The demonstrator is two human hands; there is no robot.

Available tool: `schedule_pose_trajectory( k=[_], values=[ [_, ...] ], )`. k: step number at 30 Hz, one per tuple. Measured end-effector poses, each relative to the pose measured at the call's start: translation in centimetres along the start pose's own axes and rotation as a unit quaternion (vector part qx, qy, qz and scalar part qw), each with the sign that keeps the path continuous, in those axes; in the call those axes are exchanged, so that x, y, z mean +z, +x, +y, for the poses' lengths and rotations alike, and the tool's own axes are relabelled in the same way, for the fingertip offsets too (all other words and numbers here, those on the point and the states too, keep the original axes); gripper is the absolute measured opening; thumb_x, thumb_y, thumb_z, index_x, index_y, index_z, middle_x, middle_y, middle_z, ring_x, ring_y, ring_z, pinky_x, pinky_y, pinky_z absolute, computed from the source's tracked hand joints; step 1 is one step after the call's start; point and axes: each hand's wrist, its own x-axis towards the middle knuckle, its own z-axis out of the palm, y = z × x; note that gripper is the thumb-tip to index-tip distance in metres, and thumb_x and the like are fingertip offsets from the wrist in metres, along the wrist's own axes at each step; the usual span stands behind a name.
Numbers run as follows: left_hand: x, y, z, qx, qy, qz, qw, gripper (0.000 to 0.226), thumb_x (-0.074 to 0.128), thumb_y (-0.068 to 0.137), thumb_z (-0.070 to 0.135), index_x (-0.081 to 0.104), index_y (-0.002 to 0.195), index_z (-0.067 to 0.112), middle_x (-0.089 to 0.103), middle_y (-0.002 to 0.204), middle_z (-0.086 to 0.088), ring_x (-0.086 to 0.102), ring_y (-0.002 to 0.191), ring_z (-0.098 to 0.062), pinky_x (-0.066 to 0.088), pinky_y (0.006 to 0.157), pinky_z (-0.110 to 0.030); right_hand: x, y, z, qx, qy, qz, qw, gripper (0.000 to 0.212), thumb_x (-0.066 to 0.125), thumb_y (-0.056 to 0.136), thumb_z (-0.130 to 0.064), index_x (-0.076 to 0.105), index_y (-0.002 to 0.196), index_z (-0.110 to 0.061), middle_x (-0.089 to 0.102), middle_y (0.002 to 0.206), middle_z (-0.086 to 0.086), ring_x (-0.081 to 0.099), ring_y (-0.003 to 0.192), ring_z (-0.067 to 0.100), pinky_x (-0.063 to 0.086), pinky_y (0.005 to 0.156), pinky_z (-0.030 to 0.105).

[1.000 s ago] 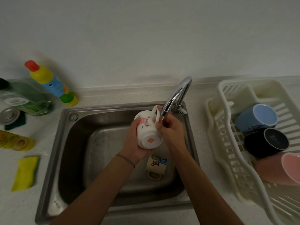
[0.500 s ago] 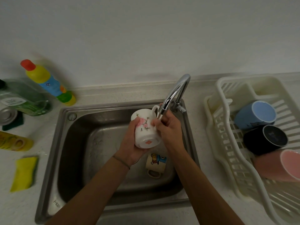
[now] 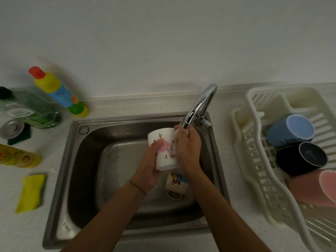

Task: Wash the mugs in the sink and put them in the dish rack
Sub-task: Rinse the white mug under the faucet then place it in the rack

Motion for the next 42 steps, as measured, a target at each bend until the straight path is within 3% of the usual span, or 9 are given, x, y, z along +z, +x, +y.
schedule_pose_trajectory(
  k=[5,11,16,19,23,26,30,36,42],
  values=[
    [0.5,0.7,-0.3,-0.031,-0.011,0.037,0.999,0.066,0.069,0.087,0.043,0.056,0.14,0.006,0.071,0.123,-0.021,0.073,0.099,-0.03,0.063,0.074,-0.043,-0.8,1.6,1.7,0.047,0.032,0.005,0.998,0.034,0.043,0.107,-0.026,0.067,0.096,-0.005,0.066,0.094,0.017,0.063,0.081,0.033,0.053,0.073,0.036],
    [1.8,3.2,-1.5,-0.079,-0.032,0.066,0.994,0.063,0.064,0.092,0.042,0.053,0.145,0.01,0.062,0.137,-0.025,0.07,0.101,-0.032,0.063,0.081,-0.049,-1.4,5.9,4.8,0.02,-0.059,0.06,0.996,0.015,0.052,0.101,-0.023,0.066,0.104,-0.026,0.067,0.107,-0.004,0.065,0.099,0.012,0.055,0.094,0.04],
    [2.9,4.4,-2.2,-0.096,-0.052,0.056,0.992,0.049,0.061,0.094,0.042,0.061,0.132,0.011,0.074,0.114,-0.018,0.075,0.088,-0.028,0.064,0.076,-0.046,-2.4,7.6,5.6,-0.013,-0.135,0.063,0.989,0.03,0.051,0.101,-0.027,0.064,0.127,-0.021,0.063,0.127,-0.003,0.06,0.116,0.012,0.051,0.103,0.043],
    [3.2,4.7,-2.4,-0.103,-0.055,0.039,0.992,0.038,0.055,0.099,0.04,0.065,0.124,0.012,0.077,0.101,-0.015,0.076,0.082,-0.026,0.063,0.073,-0.045,-2.7,7.9,5.7,-0.036,-0.154,0.057,0.986,0.032,0.048,0.102,-0.026,0.065,0.129,-0.019,0.064,0.127,0.0,0.06,0.117,0.014,0.051,0.103,0.042],
    [3.5,5.1,-2.4,-0.106,-0.048,0.042,0.992,0.051,0.064,0.084,0.043,0.064,0.125,0.013,0.077,0.102,-0.015,0.076,0.084,-0.027,0.063,0.074,-0.047,-3.1,8.4,5.4,-0.054,-0.181,0.062,0.98,0.03,0.049,0.103,-0.023,0.066,0.127,-0.017,0.063,0.126,0.002,0.058,0.117,0.015,0.049,0.104,0.039],
    [3.7,5.5,-2.2,-0.113,-0.045,0.044,0.992,0.045,0.061,0.095,0.043,0.064,0.128,0.013,0.076,0.108,-0.016,0.074,0.09,-0.029,0.06,0.083,-0.05,-3.5,8.7,4.8,-0.069,-0.184,0.067,0.978,0.027,0.049,0.103,-0.02,0.067,0.122,-0.017,0.063,0.122,0.0,0.056,0.114,0.013,0.048,0.103,0.035],
    [4.0,6.1,-2.0,-0.121,-0.037,0.051,0.991,0.048,0.06,0.098,0.043,0.06,0.137,0.013,0.075,0.11,-0.016,0.074,0.09,-0.029,0.064,0.077,-0.048,-4.1,9.3,4.4,-0.082,-0.188,0.065,0.977,0.023,0.051,0.1,-0.017,0.068,0.116,-0.019,0.062,0.115,-0.002,0.056,0.111,0.015,0.049,0.1,0.035],
    [4.7,7.0,-1.8,-0.125,-0.031,0.045,0.991,0.07,0.072,0.079,0.042,0.059,0.14,0.011,0.064,0.136,-0.022,0.07,0.101,-0.032,0.057,0.092,-0.052,-4.7,10.4,4.0,-0.083,-0.193,0.065,0.976,0.02,0.051,0.1,-0.014,0.068,0.111,-0.017,0.061,0.111,-0.003,0.059,0.106,0.016,0.052,0.097,0.039],
    [4.6,7.3,-2.0,-0.127,0.009,0.052,0.991,0.072,0.078,0.075,0.039,0.059,0.138,0.011,0.069,0.127,-0.019,0.071,0.097,-0.03,0.059,0.088,-0.05,-6.7,10.1,3.9,-0.132,-0.287,-0.003,0.949,0.021,0.052,0.102,-0.02,0.063,0.12,-0.019,0.062,0.11,-0.005,0.058,0.101,0.009,0.053,0.091,0.032]
  ],
)
